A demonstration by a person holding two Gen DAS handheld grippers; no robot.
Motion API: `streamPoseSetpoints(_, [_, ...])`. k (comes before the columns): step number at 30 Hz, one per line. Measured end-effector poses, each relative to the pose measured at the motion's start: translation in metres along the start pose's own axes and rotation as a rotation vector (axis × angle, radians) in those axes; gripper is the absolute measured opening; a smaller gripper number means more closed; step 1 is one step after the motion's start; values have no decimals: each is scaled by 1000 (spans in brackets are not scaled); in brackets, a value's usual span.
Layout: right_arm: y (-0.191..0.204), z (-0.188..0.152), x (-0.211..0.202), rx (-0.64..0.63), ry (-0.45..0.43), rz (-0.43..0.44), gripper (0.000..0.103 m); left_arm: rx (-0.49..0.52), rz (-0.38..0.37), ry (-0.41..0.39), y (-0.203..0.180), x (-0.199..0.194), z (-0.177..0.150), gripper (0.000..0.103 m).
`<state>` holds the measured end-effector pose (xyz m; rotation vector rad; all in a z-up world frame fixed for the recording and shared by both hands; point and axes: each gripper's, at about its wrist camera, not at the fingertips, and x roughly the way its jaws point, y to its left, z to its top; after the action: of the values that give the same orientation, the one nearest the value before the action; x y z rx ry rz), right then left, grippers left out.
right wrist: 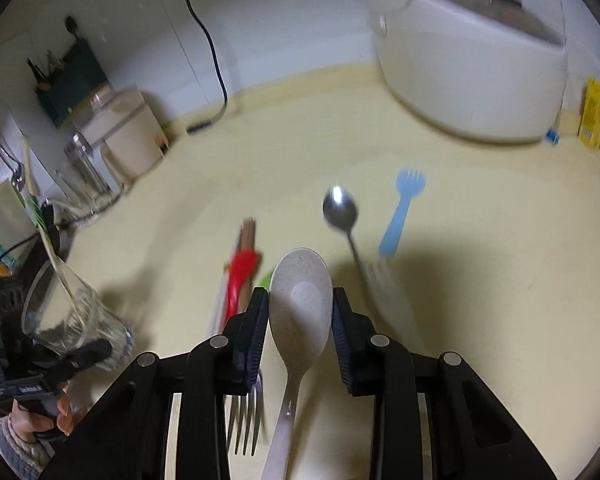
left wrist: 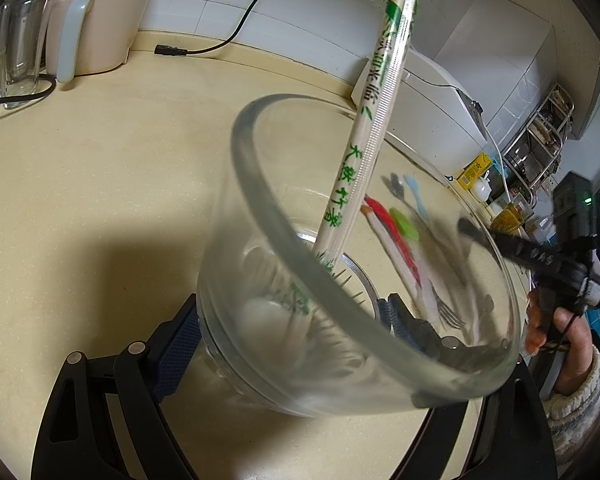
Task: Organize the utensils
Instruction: 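Close the right tool on the white spoon and lift it toward the glass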
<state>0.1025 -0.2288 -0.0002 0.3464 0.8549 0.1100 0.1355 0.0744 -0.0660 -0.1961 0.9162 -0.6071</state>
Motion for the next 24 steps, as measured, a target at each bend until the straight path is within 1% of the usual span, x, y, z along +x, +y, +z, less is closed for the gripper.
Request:
streamPoseSetpoints(5, [7, 15, -26, -25, -107, 8, 31, 0, 0, 0, 0, 0, 0, 90])
streamPoseSetpoints(9, [13, 26, -43, -46, -170, 16, 31, 0, 0, 0, 0, 0, 0, 90])
streamPoseSetpoints(15, [28, 38, -62, -70, -235, 25, 30, 0, 0, 0, 0, 0, 0, 90])
streamPoseSetpoints(20, [49, 52, -82, -103, -284, 92, 30, 0, 0, 0, 0, 0, 0, 90])
streamPoseSetpoints(24, [73, 62, -100, -131, -302, 203, 30, 0, 0, 0, 0, 0, 0, 90])
